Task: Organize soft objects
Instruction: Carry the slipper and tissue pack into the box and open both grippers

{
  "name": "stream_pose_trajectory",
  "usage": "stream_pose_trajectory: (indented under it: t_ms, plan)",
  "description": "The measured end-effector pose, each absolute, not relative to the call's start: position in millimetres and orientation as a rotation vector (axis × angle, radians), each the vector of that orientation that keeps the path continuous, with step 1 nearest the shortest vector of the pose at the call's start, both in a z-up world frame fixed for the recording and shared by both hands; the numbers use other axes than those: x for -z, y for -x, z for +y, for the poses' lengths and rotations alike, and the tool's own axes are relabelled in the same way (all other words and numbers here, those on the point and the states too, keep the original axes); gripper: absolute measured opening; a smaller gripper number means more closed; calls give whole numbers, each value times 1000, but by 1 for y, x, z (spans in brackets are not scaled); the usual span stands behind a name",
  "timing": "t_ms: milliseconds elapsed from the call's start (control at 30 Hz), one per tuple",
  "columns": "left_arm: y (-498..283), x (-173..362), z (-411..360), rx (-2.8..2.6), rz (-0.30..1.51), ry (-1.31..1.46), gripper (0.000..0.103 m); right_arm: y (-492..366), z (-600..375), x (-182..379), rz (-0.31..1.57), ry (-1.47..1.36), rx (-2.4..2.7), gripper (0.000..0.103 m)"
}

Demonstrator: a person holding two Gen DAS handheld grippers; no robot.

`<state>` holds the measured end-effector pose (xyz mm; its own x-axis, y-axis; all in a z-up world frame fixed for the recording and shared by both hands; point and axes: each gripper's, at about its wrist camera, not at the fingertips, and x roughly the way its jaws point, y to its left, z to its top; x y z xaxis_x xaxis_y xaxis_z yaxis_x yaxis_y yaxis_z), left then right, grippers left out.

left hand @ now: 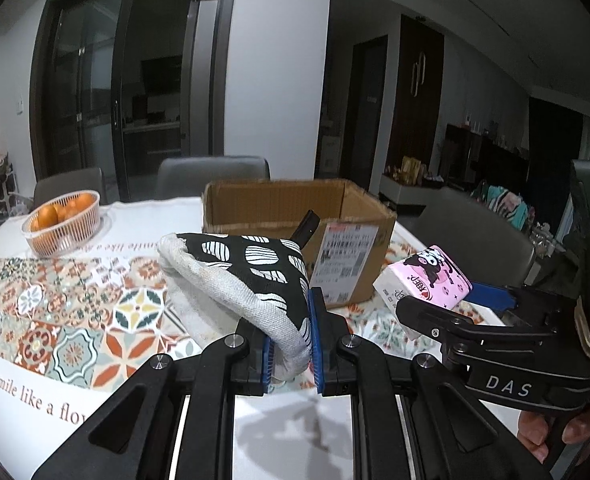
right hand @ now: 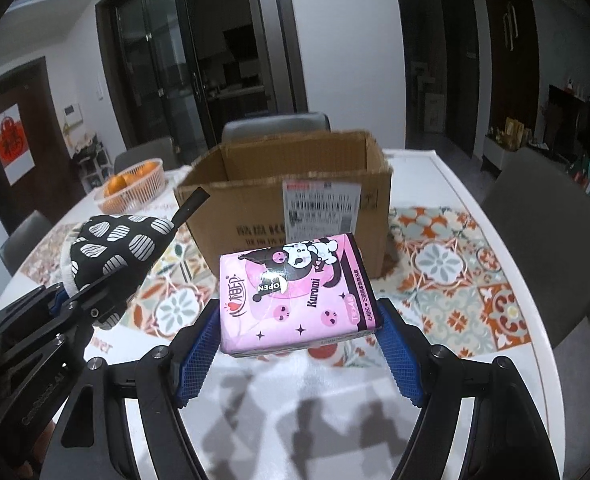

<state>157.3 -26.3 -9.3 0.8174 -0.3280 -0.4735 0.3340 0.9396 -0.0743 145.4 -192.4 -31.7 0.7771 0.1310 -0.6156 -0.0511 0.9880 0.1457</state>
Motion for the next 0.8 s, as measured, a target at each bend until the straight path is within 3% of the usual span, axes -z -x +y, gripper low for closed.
stream_pose_trajectory:
  t_ms: [800]
  plan:
    - [-182,-43,-32,367,344,-30,16,-161,-200,-30,478,-141,-90,76]
